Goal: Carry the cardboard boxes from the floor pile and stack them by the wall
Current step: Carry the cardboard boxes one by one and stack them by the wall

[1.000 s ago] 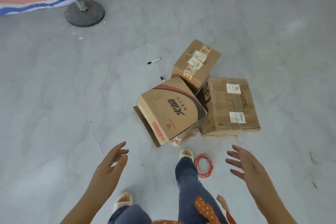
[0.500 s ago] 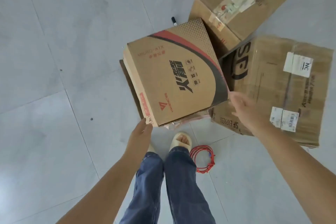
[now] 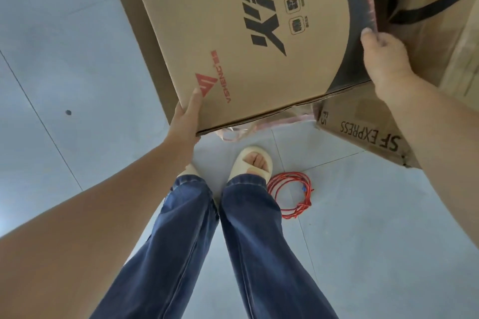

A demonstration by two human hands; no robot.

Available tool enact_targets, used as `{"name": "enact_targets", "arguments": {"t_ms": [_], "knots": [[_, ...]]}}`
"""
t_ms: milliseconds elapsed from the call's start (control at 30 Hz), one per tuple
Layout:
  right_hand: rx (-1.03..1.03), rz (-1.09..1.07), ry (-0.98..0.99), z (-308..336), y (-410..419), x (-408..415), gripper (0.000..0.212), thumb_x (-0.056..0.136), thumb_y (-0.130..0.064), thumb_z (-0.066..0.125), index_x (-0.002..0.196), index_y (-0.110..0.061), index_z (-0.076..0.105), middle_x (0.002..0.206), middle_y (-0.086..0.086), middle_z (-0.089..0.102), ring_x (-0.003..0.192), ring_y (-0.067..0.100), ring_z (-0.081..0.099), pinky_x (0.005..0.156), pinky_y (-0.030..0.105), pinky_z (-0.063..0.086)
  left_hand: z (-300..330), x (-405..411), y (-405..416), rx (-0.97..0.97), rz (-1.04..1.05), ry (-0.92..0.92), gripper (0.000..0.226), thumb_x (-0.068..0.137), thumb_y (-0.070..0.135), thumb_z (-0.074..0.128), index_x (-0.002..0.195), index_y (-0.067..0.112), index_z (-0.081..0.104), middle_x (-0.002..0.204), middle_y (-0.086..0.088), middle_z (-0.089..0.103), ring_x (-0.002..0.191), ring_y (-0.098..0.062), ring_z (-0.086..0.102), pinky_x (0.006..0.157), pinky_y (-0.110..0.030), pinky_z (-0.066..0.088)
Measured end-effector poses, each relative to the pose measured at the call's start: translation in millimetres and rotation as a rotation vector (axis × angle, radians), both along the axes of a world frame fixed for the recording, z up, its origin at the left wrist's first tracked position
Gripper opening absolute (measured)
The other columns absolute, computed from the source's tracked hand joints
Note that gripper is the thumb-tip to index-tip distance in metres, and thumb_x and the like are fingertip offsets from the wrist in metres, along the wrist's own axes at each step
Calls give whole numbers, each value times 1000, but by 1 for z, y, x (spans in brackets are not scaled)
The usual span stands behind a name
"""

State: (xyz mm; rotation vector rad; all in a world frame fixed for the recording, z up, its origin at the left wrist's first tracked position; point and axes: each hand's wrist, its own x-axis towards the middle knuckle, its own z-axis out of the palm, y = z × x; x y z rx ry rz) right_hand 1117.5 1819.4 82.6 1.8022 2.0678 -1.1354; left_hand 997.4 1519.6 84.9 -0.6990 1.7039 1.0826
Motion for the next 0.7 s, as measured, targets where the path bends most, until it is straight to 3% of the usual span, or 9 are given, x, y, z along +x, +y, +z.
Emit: {"name": "enact_targets", "arguments": {"t_ms": [100,167,267,367,500,600,700], "knots": [[-31,-36,61,29,-12,-1,32,95,-50,42,107,-26,60,81,-14,52,74,3,47,63,23,35,31,-17,-7,-34,118,21,57,87,60,51,135,30,41,126,7,55,119,-20,46,104,-54,31],[-80,-152,141,61,-24,-6,25,92,-50,46,103,-35,62,82,-21,52,78,-1,48,66,24,39,67,-33,-15,-50,148,70,54,89,57,50,136,32,43,135,5,52,125,-24,46,103,-58,32],[-208,-378,278,119,-39,-17,14,89,-46,52,86,-47,65,97,-19,64,97,14,61,83,37,50,129,-59,-24,-23,155,154,32,94,48,46,119,33,57,119,-2,64,101,-25,64,80,-53,53],[-281,-439,337,179,-51,-26,18,92,-39,51,100,-45,67,104,-8,69,95,17,65,79,38,52,192,-80,-35,-40,146,190,24,92,52,47,110,39,58,116,-2,64,96,-29,65,63,-67,52],[-344,-405,360,263,-71,-33,25,92,-38,51,75,-34,68,73,-7,70,67,10,69,58,30,53,281,-87,-57,-124,191,185,28,88,58,49,104,37,58,106,1,62,91,-33,63,45,-53,53],[-353,-323,402,330,-86,-42,21,92,-43,49,92,-38,69,80,-8,72,68,5,69,59,29,48,346,-79,-80,-125,254,207,27,89,55,49,102,34,58,105,-1,63,92,-32,63,43,-39,52],[-402,-261,436,399,-99,-58,22,94,-49,44,92,-50,67,83,-13,73,67,2,69,52,27,42,411,-71,-103,-60,313,258,21,91,51,48,95,34,59,108,-1,64,94,-23,64,47,-30,51]]}}
